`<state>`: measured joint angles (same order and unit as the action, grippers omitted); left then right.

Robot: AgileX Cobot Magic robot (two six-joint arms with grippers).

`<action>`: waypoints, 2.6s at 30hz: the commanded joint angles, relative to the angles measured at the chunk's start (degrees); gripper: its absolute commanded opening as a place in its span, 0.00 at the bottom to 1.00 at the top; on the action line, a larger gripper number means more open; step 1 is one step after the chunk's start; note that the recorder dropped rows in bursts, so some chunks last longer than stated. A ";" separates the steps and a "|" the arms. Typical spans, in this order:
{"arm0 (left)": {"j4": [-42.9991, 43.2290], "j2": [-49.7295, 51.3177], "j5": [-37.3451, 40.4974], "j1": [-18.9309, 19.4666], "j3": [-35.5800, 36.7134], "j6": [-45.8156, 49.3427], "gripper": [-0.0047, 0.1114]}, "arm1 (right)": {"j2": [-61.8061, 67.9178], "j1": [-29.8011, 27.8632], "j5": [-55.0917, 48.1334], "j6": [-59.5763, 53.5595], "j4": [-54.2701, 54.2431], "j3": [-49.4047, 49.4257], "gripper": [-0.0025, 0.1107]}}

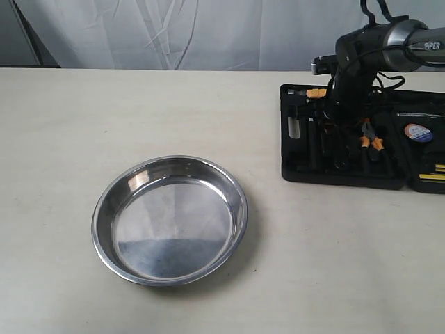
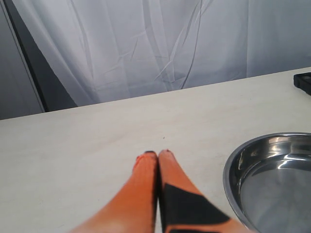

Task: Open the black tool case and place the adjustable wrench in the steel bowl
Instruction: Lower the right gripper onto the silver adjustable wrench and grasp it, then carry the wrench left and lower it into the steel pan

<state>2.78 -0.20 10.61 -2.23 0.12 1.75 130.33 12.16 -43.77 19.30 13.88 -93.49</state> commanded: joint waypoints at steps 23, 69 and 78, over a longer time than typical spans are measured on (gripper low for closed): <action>-0.10 0.20 -0.31 -0.21 -0.12 -0.03 0.04 | -9.98 1.32 -6.31 -7.21 -4.08 0.57 0.02; -0.10 0.20 -0.31 -0.21 -0.12 -0.03 0.04 | -7.18 36.99 4.99 -15.88 -18.29 8.17 0.30; -0.10 0.20 -0.31 -0.21 -0.12 -0.03 0.04 | -11.61 36.99 -2.47 -15.88 -16.40 8.20 0.08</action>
<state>2.78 -0.20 10.61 -2.23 0.12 1.75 121.63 49.22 -43.32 3.58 -4.09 -85.33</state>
